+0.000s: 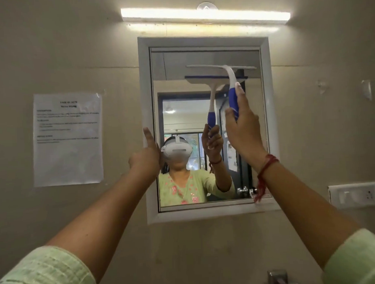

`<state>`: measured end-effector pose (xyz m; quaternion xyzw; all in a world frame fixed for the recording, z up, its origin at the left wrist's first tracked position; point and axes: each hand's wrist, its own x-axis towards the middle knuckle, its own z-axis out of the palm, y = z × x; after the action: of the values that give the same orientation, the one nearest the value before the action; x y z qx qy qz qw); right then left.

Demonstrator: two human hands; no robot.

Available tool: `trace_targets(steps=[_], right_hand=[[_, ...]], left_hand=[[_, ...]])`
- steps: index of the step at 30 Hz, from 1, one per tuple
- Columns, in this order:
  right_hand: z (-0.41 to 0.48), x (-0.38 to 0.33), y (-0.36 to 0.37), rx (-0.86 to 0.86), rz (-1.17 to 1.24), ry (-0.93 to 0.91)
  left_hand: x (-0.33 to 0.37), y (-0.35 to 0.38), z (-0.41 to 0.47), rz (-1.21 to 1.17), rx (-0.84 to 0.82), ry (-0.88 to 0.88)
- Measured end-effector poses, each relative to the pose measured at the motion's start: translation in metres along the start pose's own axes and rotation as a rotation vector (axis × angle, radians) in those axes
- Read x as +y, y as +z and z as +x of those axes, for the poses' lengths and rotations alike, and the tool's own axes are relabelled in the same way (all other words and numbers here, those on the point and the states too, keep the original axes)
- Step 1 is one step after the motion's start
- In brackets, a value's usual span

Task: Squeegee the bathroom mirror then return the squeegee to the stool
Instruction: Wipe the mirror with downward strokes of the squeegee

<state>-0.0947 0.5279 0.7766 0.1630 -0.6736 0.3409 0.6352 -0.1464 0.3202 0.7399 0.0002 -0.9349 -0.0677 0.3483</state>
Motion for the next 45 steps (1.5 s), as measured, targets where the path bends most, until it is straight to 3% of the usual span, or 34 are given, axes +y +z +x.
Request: trace_targets(steps=[19,33,45], right_hand=[[0.066,-0.003,0.019,0.008,-0.087,-0.064],[0.048,-0.003,0.016,-0.012,-0.292,-0.066],[-0.002,0.011,0.022,-0.015,-0.369,-0.072]], left_hand=[[-0.004,-0.002,-0.004,-0.039,-0.002,0.045],[-0.013,0.003,0.001,0.064,-0.032,0.102],[-0.015,0.005,0.002,0.005,-0.027,0.107]])
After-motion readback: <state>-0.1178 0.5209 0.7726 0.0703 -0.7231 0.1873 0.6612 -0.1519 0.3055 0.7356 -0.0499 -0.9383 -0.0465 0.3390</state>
